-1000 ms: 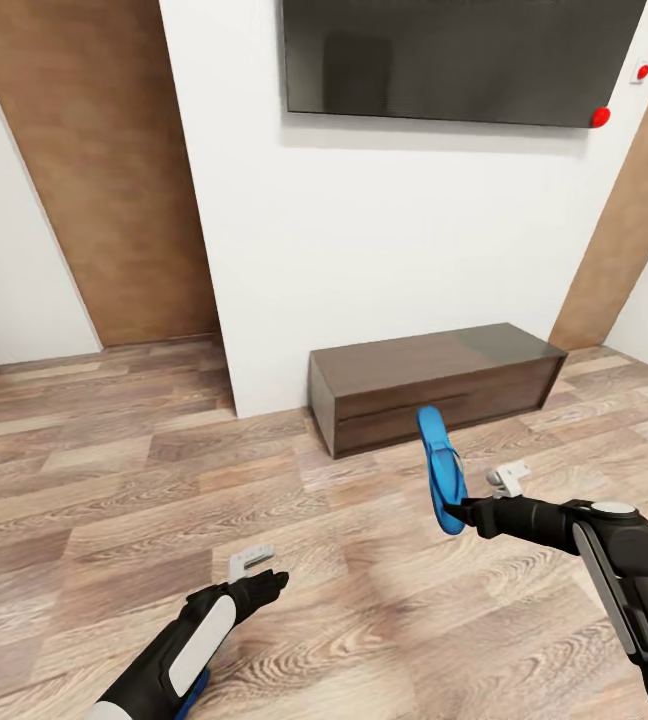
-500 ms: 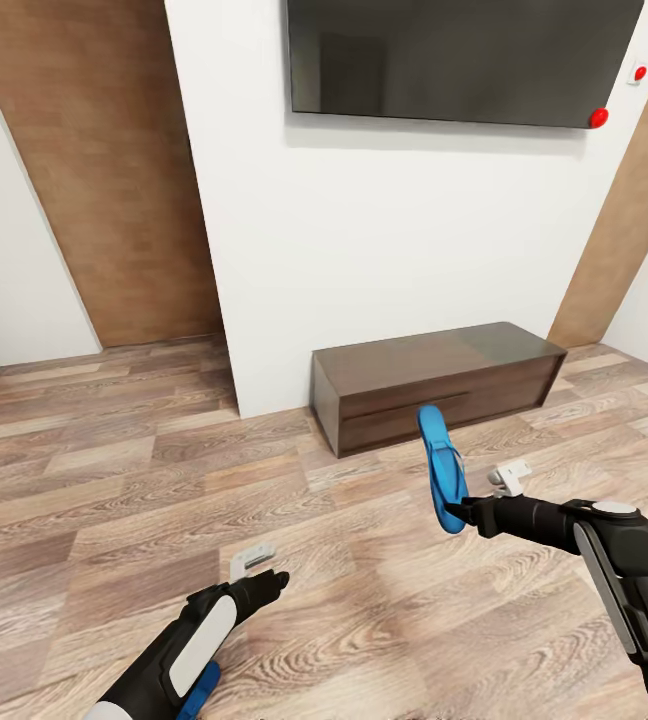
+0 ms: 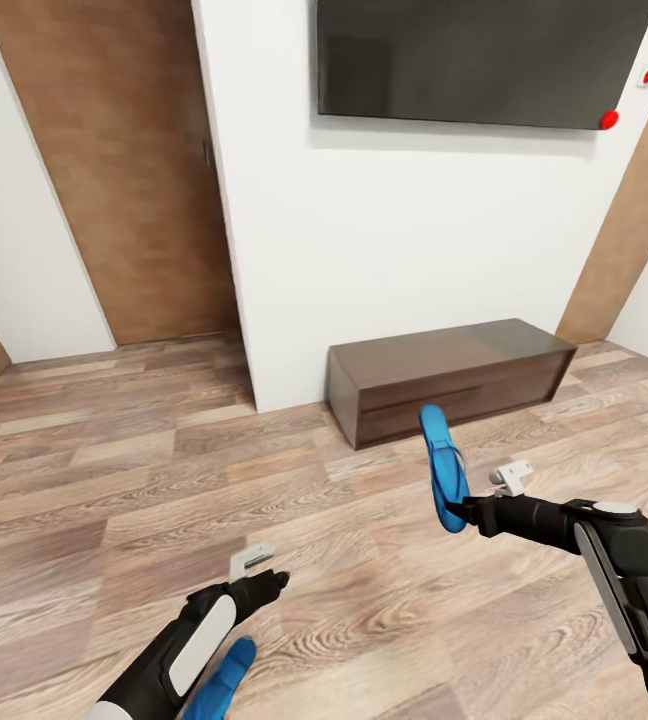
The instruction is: In the bedroom, move the book from the bed onto either nightstand, and place the two sandals side by side next to the bed.
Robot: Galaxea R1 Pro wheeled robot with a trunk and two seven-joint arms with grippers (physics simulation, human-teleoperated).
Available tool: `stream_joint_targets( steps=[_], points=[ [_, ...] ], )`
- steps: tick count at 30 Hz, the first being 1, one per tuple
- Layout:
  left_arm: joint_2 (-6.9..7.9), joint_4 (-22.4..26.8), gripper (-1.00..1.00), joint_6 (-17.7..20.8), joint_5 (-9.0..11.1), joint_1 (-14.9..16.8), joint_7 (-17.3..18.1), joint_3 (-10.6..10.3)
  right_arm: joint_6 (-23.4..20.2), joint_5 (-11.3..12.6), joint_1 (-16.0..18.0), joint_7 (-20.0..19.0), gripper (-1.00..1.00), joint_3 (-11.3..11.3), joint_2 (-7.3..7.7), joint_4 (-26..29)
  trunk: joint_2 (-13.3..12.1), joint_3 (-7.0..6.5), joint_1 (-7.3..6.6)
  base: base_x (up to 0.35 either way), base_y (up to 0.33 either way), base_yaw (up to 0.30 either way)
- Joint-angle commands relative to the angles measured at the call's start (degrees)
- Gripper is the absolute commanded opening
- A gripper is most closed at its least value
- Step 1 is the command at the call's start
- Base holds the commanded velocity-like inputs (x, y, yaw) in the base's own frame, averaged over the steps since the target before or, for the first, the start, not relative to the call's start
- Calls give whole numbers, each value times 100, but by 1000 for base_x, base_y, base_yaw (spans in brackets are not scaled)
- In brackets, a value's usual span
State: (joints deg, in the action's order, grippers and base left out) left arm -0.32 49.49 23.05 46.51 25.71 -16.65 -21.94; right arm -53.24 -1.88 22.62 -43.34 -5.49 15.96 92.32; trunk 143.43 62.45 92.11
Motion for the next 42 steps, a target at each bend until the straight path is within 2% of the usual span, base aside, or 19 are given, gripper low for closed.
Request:
stream_joint_targets(
  steps=[1, 15, 20, 21, 24, 27, 30, 31, 35, 42],
  points=[
    [5, 8, 100, 6, 60, 3, -51, -14, -45, -2, 5, -51, -100, -8, 1, 6, 2, 5, -3, -115, 255, 0],
    [31, 8, 100, 15, 68, 1, -49, -13, -105, 3, 5, -67, -100, -27, -1, 12, 2, 5, -3, -26, 272, -5],
    [35, 16, 100, 59, 74, 1, -86, -13, -127, -4, 5, -52, -100, -22, -2, 7, 2, 5, -3, -1, 141, -185],
    [14, 40, 100, 282, 60, 4, -127, -15, -144, -11, 5, -43, -100, -20, -4, 6, 2, 5, -3, 0, 44, -240],
    [-1, 54, 100, 595, 51, 16, -146, -14, -187, -13, 9, -39, -100, -24, -4, 6, 2, 5, -3, 0, 29, -248],
    [-8, 62, 100, 780, 47, 24, -163, 21, -275, -13, 16, -34, -100, -28, -5, 1, 2, 5, -3, 0, 15, -256],
    [-18, 75, 100, 891, 48, 27, -192, 169, -347, -14, 27, -30, -100, -29, -5, -12, 2, 5, -3, 0, 7, -260],
    [-19, 106, 100, 962, 55, 28, -321, 268, -375, -17, 33, -30, -100, -30, -5, -18, 4, 27, 0, 0, 4, -262],
    [-12, 151, 100, 1133, 32, 45, -719, 387, -408, -18, 44, -29, -100, -30, -5, -26, 9, 116, 10, 0, 2, -232],
    [65, 160, 100, 1175, -52, 49, -1246, 388, -421, -10, 48, -29, -100, -23, -5, -26, 18, 271, 28, 0, 1, -77]
  ],
)
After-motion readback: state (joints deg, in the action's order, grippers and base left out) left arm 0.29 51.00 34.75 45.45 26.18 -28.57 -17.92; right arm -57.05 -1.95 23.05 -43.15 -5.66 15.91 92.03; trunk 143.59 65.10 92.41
